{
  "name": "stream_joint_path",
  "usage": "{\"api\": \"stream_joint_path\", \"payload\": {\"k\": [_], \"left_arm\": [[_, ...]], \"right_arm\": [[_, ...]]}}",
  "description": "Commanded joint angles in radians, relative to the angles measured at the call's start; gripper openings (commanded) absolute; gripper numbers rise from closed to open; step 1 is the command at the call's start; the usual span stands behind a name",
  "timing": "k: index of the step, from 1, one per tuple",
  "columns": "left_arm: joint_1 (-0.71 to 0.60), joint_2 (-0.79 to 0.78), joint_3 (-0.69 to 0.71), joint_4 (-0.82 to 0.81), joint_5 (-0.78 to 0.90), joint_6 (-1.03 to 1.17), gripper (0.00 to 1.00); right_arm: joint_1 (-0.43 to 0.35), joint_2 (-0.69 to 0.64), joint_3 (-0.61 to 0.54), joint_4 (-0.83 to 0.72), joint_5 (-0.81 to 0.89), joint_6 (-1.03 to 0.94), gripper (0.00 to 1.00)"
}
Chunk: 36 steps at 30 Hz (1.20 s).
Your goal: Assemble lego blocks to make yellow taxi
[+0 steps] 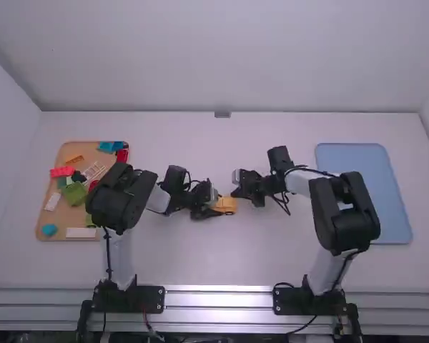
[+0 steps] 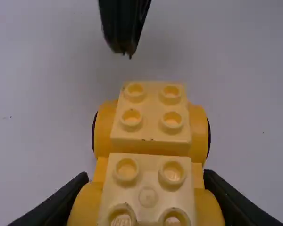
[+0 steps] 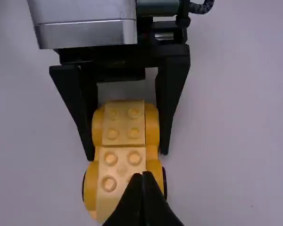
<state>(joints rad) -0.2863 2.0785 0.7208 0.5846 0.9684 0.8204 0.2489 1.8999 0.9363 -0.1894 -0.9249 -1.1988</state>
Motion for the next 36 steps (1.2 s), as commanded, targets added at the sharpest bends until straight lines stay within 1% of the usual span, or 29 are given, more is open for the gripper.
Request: {"api": "stream_joint_path", "payload": {"k": [1, 8, 13, 16, 21, 26, 29, 32, 35, 36], "left_arm": [[-0.007, 0.016, 0.000, -0.004, 0.036, 0.006, 0.52], [-0.008, 0.015, 0.001, -0.001, 0.036, 0.006, 0.50], [-0.008, 0.016, 0.001, -0.002, 0.036, 0.006, 0.50], [-0.008, 0.015, 0.001, -0.004, 0.036, 0.006, 0.49], [-0.008, 0.016, -0.002, -0.003, 0.036, 0.006, 0.48], [-0.007, 0.015, -0.001, -0.004, 0.037, 0.007, 0.47], [-0.008, 0.016, -0.001, -0.001, 0.036, 0.006, 0.47], [-0.007, 0.016, 0.001, -0.001, 0.036, 0.006, 0.47], [-0.007, 0.016, 0.001, 0.000, 0.036, 0.006, 0.47], [-0.008, 0.016, 0.001, 0.000, 0.036, 0.007, 0.47]], "right_arm": [[0.023, 0.026, -0.019, 0.018, 0.018, 0.037, 0.00], [0.068, 0.032, -0.023, 0.027, 0.098, 0.082, 0.00], [0.114, 0.032, -0.028, 0.030, 0.146, 0.080, 0.00], [0.124, 0.032, -0.028, 0.032, 0.170, 0.112, 0.00], [0.123, 0.032, -0.045, 0.031, 0.198, 0.123, 0.00], [0.098, 0.032, -0.090, 0.051, 0.197, 0.128, 0.00], [0.079, 0.032, -0.143, 0.140, 0.197, 0.193, 0.00], [0.071, 0.032, -0.169, 0.188, 0.188, 0.218, 0.00], [0.070, 0.028, -0.176, 0.242, 0.126, 0.215, 0.00], [0.069, 0.016, -0.165, 0.267, 0.072, 0.201, 0.00]]}}
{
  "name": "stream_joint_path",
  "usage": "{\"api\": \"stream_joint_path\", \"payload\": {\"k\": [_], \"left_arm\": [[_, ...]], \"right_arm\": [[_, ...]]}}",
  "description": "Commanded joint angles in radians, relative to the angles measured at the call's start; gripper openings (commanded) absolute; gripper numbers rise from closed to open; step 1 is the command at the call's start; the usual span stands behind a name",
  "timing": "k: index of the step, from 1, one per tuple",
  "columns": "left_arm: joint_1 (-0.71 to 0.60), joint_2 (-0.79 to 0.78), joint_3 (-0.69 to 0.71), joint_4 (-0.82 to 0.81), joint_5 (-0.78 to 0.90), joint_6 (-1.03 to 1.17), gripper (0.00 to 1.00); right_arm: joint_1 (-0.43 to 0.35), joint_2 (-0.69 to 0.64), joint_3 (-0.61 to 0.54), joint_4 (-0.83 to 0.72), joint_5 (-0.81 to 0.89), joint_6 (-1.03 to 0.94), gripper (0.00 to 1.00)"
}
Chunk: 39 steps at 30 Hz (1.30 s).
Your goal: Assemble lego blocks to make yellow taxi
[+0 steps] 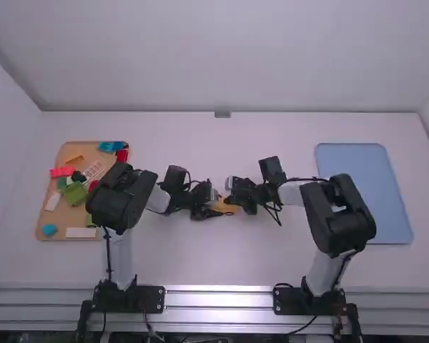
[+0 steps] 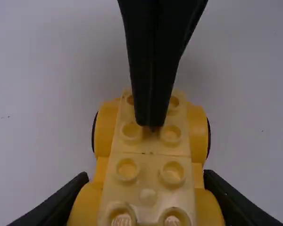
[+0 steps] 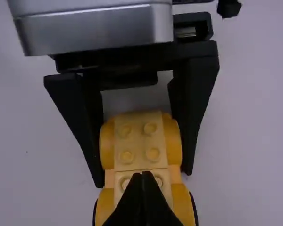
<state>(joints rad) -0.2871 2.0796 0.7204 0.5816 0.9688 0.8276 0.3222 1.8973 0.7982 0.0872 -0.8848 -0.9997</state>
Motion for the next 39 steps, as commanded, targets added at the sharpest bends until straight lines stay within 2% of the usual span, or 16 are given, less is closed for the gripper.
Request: {"api": "stream_joint_path", "payload": {"k": [1, 2, 5, 7, 10, 11, 12, 13, 14, 19, 22, 26, 27, 30, 35, 39], "left_arm": [[-0.006, 0.014, 0.001, 0.003, 0.036, -0.001, 0.47], [-0.006, 0.014, 0.001, 0.003, 0.036, -0.001, 0.47], [-0.006, 0.014, 0.001, 0.007, 0.035, -0.001, 0.49], [-0.006, 0.014, 0.001, 0.017, 0.033, -0.001, 0.49], [-0.006, 0.014, 0.004, 0.050, 0.032, -0.001, 0.49], [-0.006, 0.014, 0.004, 0.050, 0.032, -0.001, 0.49], [-0.006, 0.014, 0.010, 0.050, 0.032, -0.001, 0.49], [-0.006, 0.014, 0.019, 0.043, 0.032, -0.001, 0.50], [-0.006, 0.014, 0.029, 0.033, 0.032, -0.002, 0.52], [-0.007, 0.014, 0.075, -0.042, 0.008, -0.001, 0.57], [-0.007, 0.014, 0.110, -0.110, -0.032, -0.001, 0.64], [-0.007, 0.014, 0.136, -0.156, -0.035, 0.000, 0.76], [-0.007, 0.014, 0.142, -0.166, -0.035, -0.001, 0.85], [-0.006, 0.014, 0.144, -0.165, -0.035, -0.001, 0.99], [0.018, -0.027, 0.145, -0.171, 0.040, -0.088, 0.99], [0.049, -0.109, 0.145, -0.231, 0.028, -0.174, 0.99]], "right_arm": [[-0.011, -0.002, -0.010, 0.003, -0.016, -0.012, 0.00], [-0.013, -0.005, -0.008, 0.005, -0.022, -0.013, 0.00], [-0.037, -0.079, 0.038, 0.010, -0.105, -0.017, 0.09], [-0.051, -0.123, 0.062, 0.011, -0.115, 0.006, 0.20], [-0.084, -0.216, 0.089, 0.011, -0.061, 0.087, 0.58], [-0.084, -0.216, 0.089, 0.011, -0.061, 0.087, 0.58], [-0.094, -0.246, 0.089, 0.010, -0.041, 0.120, 0.79], [-0.102, -0.272, 0.089, 0.007, -0.024, 0.157, 0.92], [-0.110, -0.293, 0.089, 0.001, -0.011, 0.183, 0.99], [-0.134, -0.343, 0.089, -0.053, 0.002, 0.201, 0.99], [-0.132, -0.362, 0.089, -0.111, 0.003, 0.180, 0.99], [-0.134, -0.362, 0.089, -0.126, 0.003, 0.182, 0.99], [-0.130, -0.362, 0.089, -0.125, 0.003, 0.190, 0.99], [-0.132, -0.362, 0.089, -0.125, 0.002, 0.191, 0.99], [-0.132, -0.362, 0.089, -0.118, 0.003, 0.188, 0.99], [-0.133, -0.362, 0.089, -0.118, 0.003, 0.188, 0.99]]}}
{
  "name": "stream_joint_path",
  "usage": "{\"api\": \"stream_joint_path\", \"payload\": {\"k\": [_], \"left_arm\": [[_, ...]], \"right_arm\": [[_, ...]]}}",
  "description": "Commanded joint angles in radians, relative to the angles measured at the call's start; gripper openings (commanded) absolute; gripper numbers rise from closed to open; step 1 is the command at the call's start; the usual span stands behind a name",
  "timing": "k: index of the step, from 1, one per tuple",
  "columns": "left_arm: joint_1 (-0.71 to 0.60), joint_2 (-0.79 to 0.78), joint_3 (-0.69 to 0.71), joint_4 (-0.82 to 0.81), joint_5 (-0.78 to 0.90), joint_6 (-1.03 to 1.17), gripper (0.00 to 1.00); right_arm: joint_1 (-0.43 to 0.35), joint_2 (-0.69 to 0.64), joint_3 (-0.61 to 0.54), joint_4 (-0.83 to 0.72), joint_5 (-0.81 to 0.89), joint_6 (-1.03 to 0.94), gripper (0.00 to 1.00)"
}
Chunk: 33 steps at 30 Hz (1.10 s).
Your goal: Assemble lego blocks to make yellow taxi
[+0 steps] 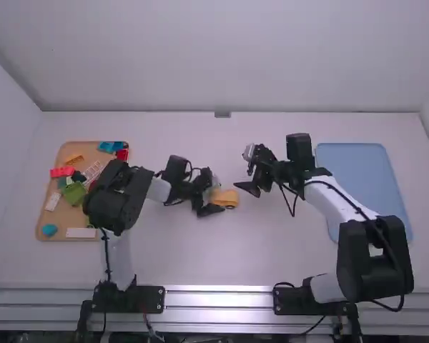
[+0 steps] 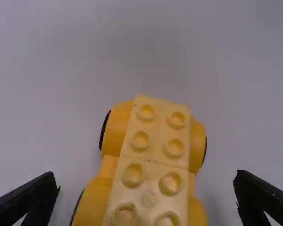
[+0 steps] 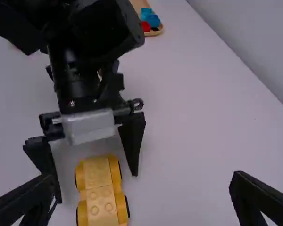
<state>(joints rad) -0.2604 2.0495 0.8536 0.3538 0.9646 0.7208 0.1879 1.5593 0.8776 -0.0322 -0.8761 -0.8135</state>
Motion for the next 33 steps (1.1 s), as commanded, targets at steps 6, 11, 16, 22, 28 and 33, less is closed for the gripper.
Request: {"api": "stream_joint_path", "payload": {"k": [6, 11, 16, 22, 28, 33], "left_arm": [[0.054, -0.241, 0.012, -0.149, -0.059, -0.072, 0.99], [0.050, -0.417, 0.023, -0.283, -0.263, -0.211, 0.99], [0.049, -0.631, 0.038, -0.471, -0.555, -0.401, 0.99], [0.049, -0.882, 0.036, -0.584, -0.865, -0.658, 0.99], [0.050, -1.060, 0.044, -0.669, -1.238, -0.888, 0.99], [0.053, -1.135, 0.120, -0.842, -1.435, -1.112, 0.99]], "right_arm": [[0.002, -0.024, 0.010, 0.006, -0.005, 0.002, 0.99], [0.002, -0.024, 0.010, 0.009, -0.005, 0.002, 0.99], [0.002, -0.024, 0.010, 0.025, -0.005, 0.002, 0.99], [0.002, -0.024, 0.010, 0.039, -0.005, 0.002, 0.99], [0.002, -0.024, 0.010, 0.064, -0.005, 0.002, 0.99], [0.002, -0.024, 0.010, 0.081, -0.005, 0.002, 0.99]]}}
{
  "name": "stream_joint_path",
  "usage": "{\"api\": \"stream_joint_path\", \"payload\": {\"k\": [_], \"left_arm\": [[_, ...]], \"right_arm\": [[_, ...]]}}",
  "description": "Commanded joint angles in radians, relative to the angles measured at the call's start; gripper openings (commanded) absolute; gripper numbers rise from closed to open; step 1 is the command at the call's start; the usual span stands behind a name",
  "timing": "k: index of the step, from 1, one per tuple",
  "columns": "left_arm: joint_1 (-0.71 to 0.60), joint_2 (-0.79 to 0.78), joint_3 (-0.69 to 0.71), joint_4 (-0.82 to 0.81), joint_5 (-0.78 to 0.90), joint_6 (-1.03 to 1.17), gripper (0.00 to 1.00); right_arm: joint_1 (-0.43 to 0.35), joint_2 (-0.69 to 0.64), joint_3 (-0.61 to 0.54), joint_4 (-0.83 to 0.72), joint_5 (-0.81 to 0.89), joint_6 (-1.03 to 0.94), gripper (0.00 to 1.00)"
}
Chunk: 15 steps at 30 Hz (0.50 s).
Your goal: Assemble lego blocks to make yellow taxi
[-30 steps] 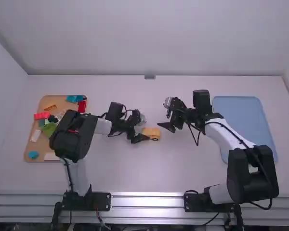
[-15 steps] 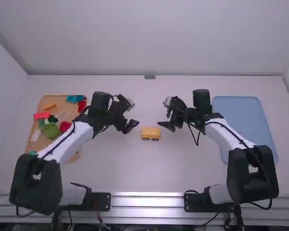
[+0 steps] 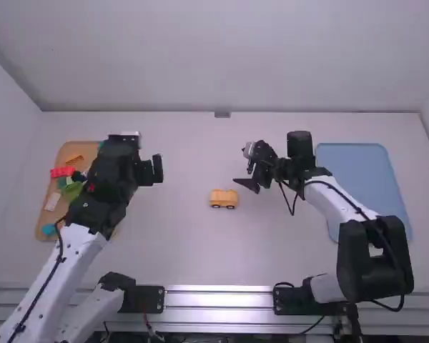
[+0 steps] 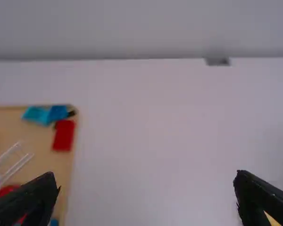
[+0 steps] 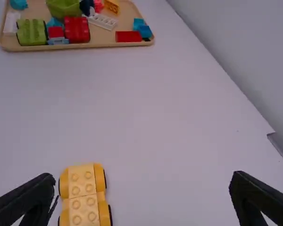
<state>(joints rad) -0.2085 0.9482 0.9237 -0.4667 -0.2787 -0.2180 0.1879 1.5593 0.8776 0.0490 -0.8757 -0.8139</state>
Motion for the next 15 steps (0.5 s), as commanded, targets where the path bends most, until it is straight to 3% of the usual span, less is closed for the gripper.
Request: {"api": "stream_joint_path", "payload": {"k": [1, 8, 12, 15], "left_arm": [[0.006, -0.043, 0.080, -0.079, -0.230, -0.195, 0.99], [0.114, -0.005, 0.332, -0.460, -0.288, -0.322, 0.99], [0.203, 0.042, 0.414, -0.571, -0.287, -0.340, 0.99], [0.315, 0.100, 0.469, -0.619, -0.243, -0.330, 0.99]], "right_arm": [[0.002, -0.024, 0.010, 0.000, -0.005, 0.002, 0.99], [0.002, -0.024, 0.010, 0.017, -0.009, 0.003, 0.99], [0.002, -0.024, 0.010, 0.040, -0.042, 0.002, 0.99], [0.002, -0.024, 0.010, 0.082, -0.158, -0.002, 1.00]]}}
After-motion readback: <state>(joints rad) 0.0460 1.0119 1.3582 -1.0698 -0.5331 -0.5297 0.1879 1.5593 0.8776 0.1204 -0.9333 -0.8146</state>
